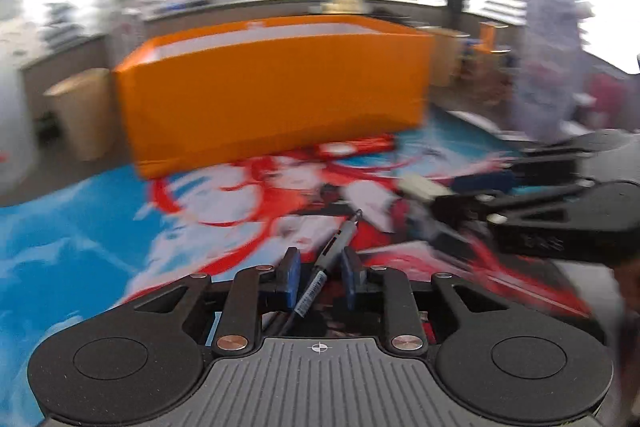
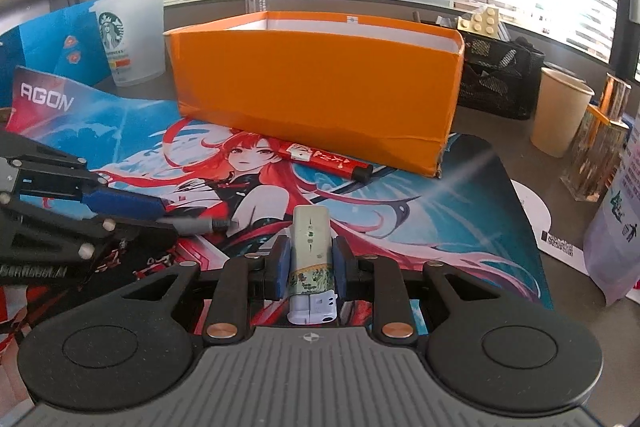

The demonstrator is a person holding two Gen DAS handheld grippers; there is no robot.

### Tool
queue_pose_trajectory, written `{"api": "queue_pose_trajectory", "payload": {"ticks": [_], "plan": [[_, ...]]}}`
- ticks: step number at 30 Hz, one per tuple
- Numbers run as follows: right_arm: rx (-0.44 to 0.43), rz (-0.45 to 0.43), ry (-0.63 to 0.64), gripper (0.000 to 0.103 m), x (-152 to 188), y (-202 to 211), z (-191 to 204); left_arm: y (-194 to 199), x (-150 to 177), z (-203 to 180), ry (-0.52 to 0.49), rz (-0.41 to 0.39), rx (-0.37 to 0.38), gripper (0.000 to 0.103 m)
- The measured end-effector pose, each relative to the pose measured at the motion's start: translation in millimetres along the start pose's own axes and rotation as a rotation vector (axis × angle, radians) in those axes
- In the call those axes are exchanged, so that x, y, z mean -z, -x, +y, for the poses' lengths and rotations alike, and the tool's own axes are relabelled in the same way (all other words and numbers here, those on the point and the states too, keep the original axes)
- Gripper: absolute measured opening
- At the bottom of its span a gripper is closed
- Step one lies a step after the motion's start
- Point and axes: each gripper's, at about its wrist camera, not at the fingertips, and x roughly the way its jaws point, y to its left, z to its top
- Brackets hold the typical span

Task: Organize rigid objects
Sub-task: 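Grasp a grey pen with the left tool while the right tool holds the USB drive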

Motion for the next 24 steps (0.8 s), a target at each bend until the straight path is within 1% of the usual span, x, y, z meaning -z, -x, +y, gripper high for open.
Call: {"api": "queue_pose_trajectory", "payload": {"ticks": [3,5,6,7,8,9,10,11,12,13,16,21,24], "plan": [[-0.003,0.002,0.006,0.022,-0.6,-1.0,1.4,-0.5,-0.1,-10.9,-0.04,-0.005,-0.049,0.023],[-0.012,0.003,-0.004,0.022,-0.8,-1.2,-0.6,-1.1,-1.4,-11.7,-0.044,-0.005,-0.062,0.03],[-0.014,0.004,-0.001,0.022,-1.2,-1.4,-0.7,-2.6,-1.9,-10.2,-0.03,-0.005,-0.067,0.042],[-0.014,0.005,0.006,0.022,-1.5,-1.7,-0.2,-4.2,-2.7,-5.3,-0.007,-0.003,-0.067,0.056],[-0.012,0.006,0.009,0.022,-1.7,-1.9,0.3,-6.3,-3.4,-0.2,0.019,0.0,-0.059,0.061],[-0.009,0.005,0.012,0.022,-1.6,-1.8,1.5,-8.1,-3.3,6.8,0.055,0.0,-0.033,0.062],[-0.003,0.003,0.019,0.022,-1.3,-1.8,3.1,-8.6,-2.5,9.6,0.068,-0.007,-0.021,0.062],[0.003,0.001,0.028,0.022,-1.1,-1.6,5.1,-8.6,-1.9,7.9,0.053,-0.013,-0.025,0.059],[0.003,0.0,0.031,0.021,-0.9,-1.5,6.2,-7.2,-1.8,5.2,0.047,-0.02,-0.021,0.04],[-0.007,-0.001,0.028,0.021,-0.9,-1.1,6.7,-5.8,-2.1,1.7,0.039,-0.023,-0.012,0.023],[-0.022,-0.002,0.01,0.021,-0.9,-0.1,5.1,-4.4,-1.6,-6.5,0.013,-0.024,-0.004,0.01],[-0.012,-0.017,-0.012,0.021,0.2,5.7,1.2,0.3,0.1,-0.3,0.054,-0.015,0.022,0.008],[-0.011,-0.033,-0.02,0.021,-1.1,11.2,0.6,4.0,0.6,5.1,0.099,-0.002,0.035,0.008]]}}
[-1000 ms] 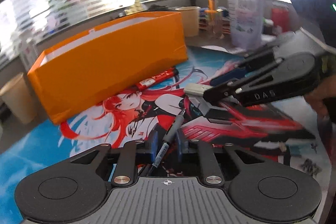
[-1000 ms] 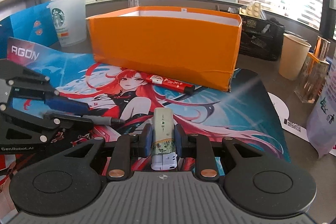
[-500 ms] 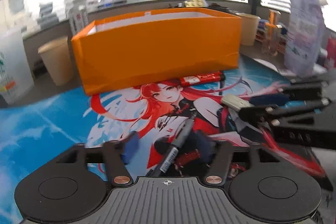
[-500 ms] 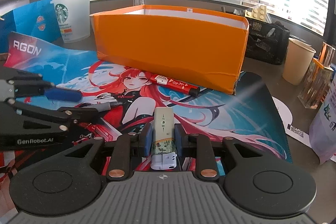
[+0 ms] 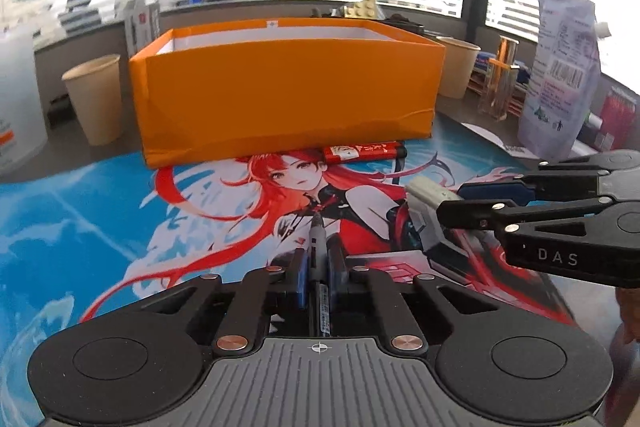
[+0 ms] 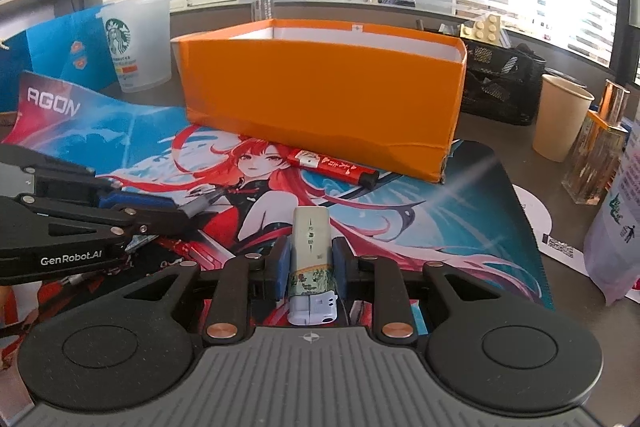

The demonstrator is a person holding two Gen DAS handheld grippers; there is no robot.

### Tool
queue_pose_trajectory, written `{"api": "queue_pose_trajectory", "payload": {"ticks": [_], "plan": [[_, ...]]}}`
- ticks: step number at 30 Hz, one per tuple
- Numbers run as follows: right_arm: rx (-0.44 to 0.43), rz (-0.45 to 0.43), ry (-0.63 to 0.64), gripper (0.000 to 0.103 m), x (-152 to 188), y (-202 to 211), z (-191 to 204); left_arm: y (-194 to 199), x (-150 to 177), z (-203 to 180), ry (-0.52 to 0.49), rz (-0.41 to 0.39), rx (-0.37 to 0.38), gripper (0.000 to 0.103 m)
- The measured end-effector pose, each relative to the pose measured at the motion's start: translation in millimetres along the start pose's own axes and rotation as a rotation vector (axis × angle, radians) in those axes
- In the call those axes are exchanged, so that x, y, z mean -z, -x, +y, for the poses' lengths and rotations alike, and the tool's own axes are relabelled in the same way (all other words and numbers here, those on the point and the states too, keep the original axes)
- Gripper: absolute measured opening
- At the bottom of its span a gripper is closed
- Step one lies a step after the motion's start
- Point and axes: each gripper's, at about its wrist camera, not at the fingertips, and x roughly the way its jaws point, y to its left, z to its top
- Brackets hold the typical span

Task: Organize rigid objects
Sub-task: 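Grasp a grey pen with the left tool while the right tool holds the USB drive, then carry the pen and USB drive over the orange box with both tools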

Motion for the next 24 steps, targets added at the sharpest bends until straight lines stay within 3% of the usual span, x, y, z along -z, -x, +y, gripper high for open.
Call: {"api": "queue_pose_trajectory", "payload": {"ticks": [12,24], "plan": [[-0.009,-0.07,0.027,0.021,-14.8,21.4,11.5,39.9,-23.7,3.6,0.006,-0.111,-0.042,0.008],[0.006,-0.133,0.042,0.021,-38.1,34.0,9.3,56.1,-54.6,4.6,-0.004,-0.207,-0.045,0.008]]}}
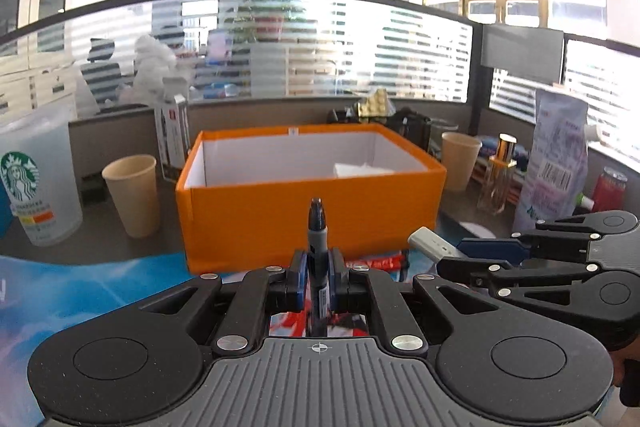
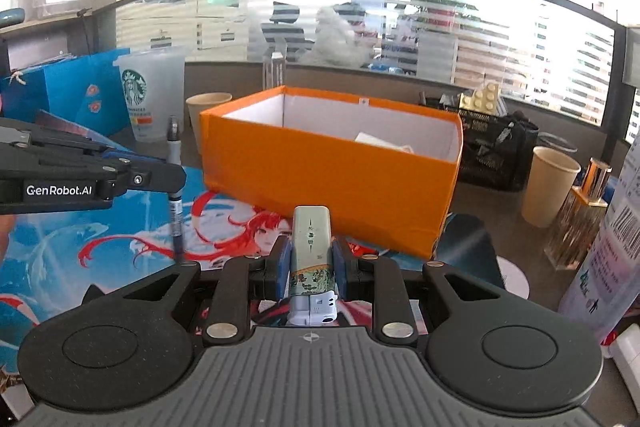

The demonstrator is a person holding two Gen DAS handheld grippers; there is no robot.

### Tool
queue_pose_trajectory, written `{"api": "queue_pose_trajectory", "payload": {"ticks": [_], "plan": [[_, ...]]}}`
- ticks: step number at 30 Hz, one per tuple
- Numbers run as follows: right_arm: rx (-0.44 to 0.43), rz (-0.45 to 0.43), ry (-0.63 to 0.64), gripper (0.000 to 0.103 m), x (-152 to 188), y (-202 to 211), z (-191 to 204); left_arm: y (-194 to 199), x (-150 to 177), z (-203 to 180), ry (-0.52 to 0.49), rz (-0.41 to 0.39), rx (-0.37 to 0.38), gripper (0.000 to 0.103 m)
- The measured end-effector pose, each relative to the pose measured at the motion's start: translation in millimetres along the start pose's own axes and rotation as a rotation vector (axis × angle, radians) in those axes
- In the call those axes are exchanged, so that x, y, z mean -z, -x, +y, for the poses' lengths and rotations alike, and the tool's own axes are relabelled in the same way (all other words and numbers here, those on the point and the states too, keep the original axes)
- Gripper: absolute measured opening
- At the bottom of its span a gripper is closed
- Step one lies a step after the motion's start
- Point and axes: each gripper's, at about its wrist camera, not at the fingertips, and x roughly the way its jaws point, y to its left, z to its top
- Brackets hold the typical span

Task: Organize rigid objects
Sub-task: 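Carry the pen and USB drive over the orange box with both tools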

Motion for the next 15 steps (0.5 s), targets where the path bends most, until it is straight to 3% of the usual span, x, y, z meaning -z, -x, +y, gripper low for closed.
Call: {"api": "queue_pose_trajectory", "payload": {"ticks": [15], "plan": [[0.001,-0.089,0.027,0.021,-44.2,-2.0,-4.9,-3.9,-43.5,14.3,0.021,-0.089,-0.008,0.008]]}}
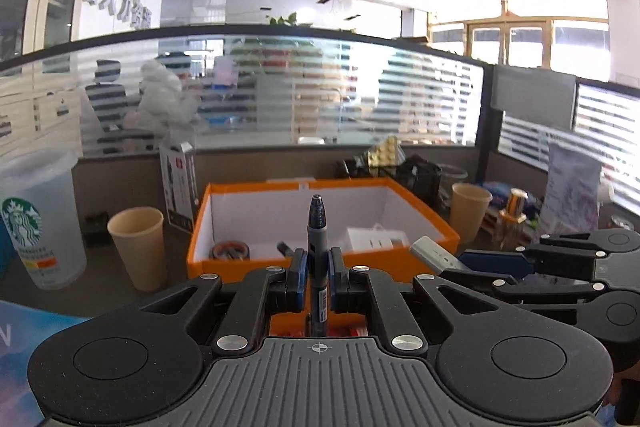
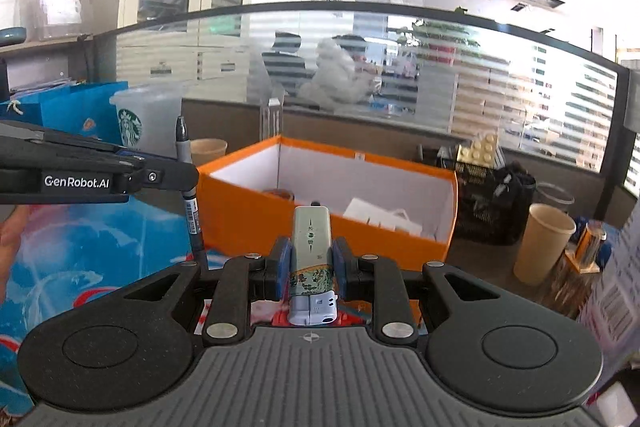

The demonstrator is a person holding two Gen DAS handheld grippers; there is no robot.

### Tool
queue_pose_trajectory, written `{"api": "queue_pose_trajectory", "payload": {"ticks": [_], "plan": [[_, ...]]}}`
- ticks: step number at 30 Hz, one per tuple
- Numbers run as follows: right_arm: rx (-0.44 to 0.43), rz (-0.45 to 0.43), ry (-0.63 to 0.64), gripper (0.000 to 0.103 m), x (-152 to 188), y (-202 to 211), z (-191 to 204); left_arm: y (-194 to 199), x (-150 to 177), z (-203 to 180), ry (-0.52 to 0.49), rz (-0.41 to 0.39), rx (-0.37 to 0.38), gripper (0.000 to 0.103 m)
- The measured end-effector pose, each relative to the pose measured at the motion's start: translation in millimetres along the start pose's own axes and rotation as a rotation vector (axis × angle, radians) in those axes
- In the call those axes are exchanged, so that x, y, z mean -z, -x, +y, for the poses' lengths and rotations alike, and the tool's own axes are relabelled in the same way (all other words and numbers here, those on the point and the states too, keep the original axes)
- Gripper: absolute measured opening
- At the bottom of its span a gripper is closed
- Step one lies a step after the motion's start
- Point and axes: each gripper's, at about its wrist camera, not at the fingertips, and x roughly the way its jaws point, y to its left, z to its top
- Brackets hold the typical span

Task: Organize rigid objects
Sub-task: 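Carry the pen and USB drive over the orange box with both tools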

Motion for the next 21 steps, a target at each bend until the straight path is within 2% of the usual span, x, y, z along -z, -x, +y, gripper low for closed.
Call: {"api": "queue_pose_trajectory", "payload": {"ticks": [21], "plan": [[0.006,-0.07,0.02,0.021,-57.9,-37.5,-18.0,-28.2,-54.3,19.1,0.012,-0.083,-0.021,0.009]]}}
